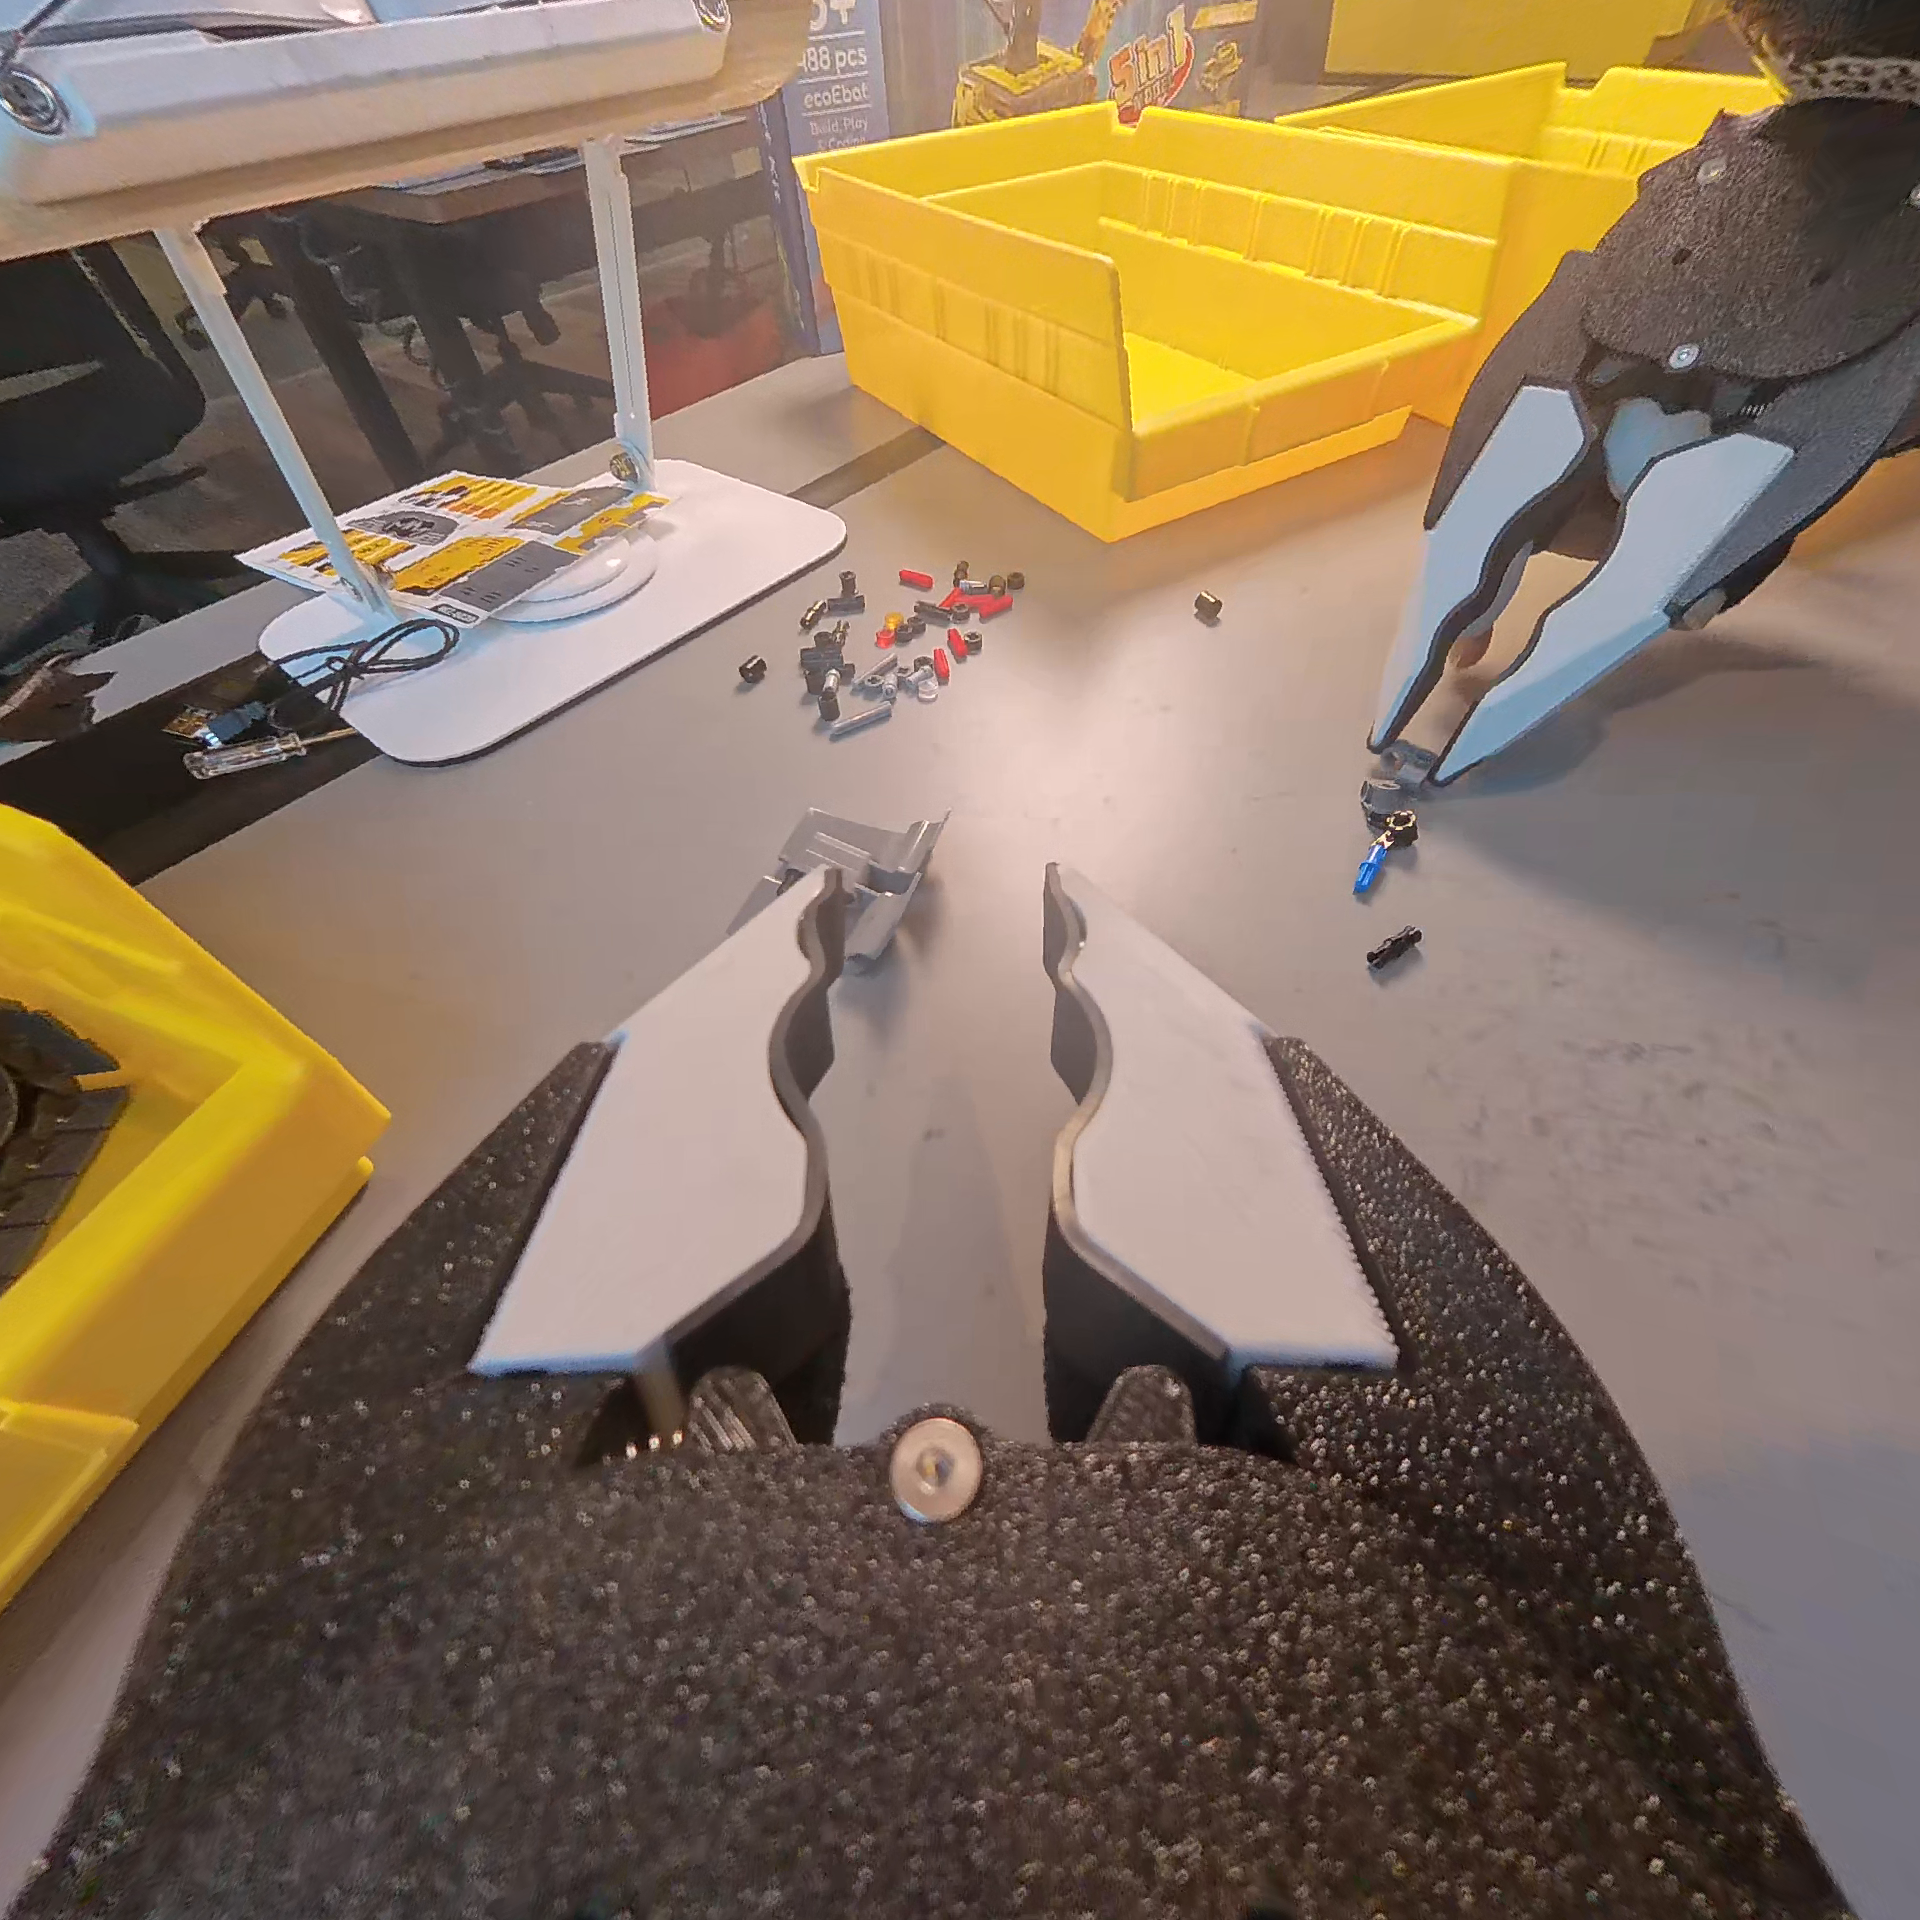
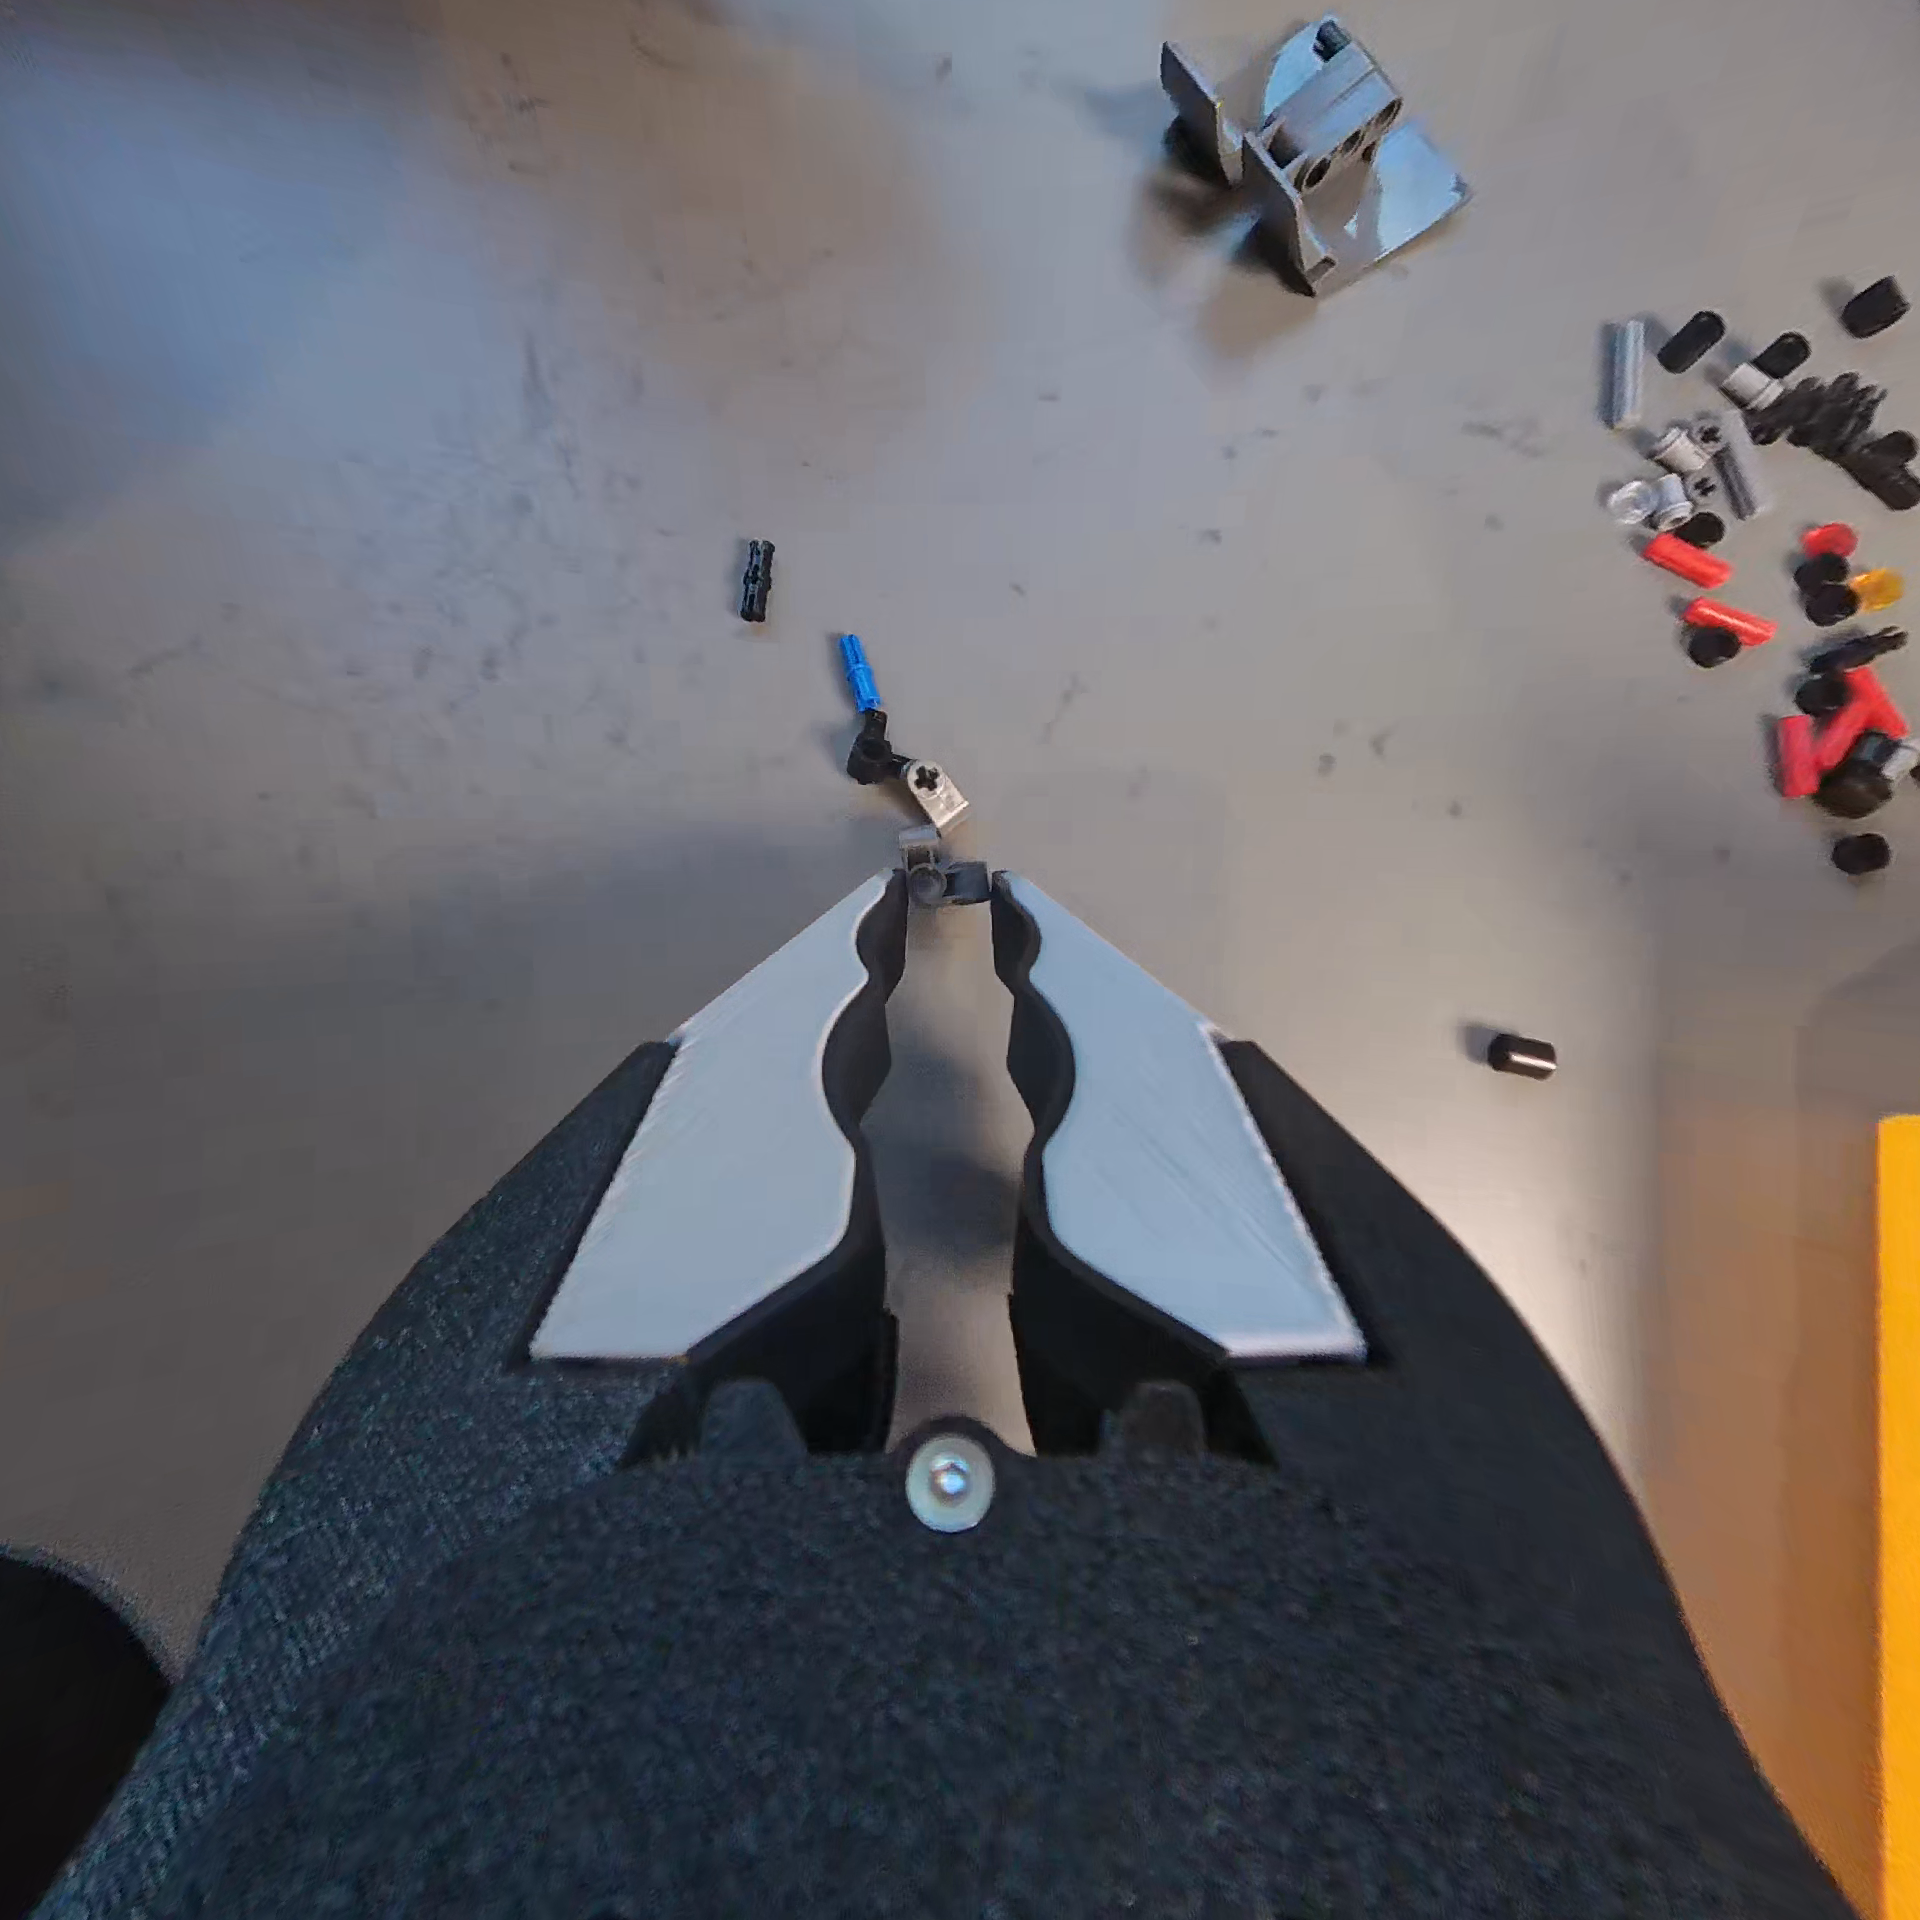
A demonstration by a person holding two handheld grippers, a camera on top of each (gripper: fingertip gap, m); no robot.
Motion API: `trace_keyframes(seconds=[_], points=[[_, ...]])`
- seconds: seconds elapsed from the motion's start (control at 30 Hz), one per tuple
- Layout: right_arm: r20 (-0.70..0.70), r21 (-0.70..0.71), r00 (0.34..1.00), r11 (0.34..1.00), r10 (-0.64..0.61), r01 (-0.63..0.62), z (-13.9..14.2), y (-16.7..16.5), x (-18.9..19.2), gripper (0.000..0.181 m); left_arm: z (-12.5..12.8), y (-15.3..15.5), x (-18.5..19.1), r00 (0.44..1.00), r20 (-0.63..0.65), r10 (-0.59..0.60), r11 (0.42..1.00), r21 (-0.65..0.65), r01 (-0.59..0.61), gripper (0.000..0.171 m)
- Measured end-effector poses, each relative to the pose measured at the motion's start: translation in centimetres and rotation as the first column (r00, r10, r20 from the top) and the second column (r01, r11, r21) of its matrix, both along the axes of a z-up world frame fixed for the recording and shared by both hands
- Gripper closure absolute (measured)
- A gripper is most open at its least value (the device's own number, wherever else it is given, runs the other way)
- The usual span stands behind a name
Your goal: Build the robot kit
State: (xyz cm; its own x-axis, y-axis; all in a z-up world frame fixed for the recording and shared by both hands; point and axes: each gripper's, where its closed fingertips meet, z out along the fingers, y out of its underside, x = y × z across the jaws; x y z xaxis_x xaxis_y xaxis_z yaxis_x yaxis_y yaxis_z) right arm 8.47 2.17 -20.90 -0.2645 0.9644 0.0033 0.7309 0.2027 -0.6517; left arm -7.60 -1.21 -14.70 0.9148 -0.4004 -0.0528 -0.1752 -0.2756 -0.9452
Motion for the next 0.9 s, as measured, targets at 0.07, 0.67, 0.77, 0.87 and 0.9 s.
trace_keyframes(seconds=[0.07,0.67,0.77,0.87,0.9], points=[[0.011,0.015,1.000,1.000,0.011,-0.012,-0.3,0.0,-0.1,0.166,0.0,0.0,-0.1,1.000,0.004,0.001,1.000,0.000,-0.001,0.134],[-0.197,0.067,0.979,0.995,-0.054,0.068,4.3,1.0,-1.2,0.159,-0.1,0.0,0.0,1.000,-0.005,0.001,1.000,-0.005,-0.001,0.134],[-0.291,0.091,0.950,0.985,-0.114,0.146,8.4,3.8,-0.9,0.159,-0.1,0.1,0.0,1.000,-0.004,0.000,1.000,-0.007,0.000,0.134],[-0.350,0.098,0.889,0.933,-0.294,0.347,13.0,10.3,0.1,0.159,-0.2,0.1,0.0,1.000,-0.004,-0.002,1.000,-0.008,0.002,0.134],[-0.373,0.086,0.853,0.901,-0.366,0.425,14.4,13.1,0.5,0.159,-0.2,0.1,0.1,1.000,-0.006,-0.003,1.000,-0.009,0.003,0.134]])
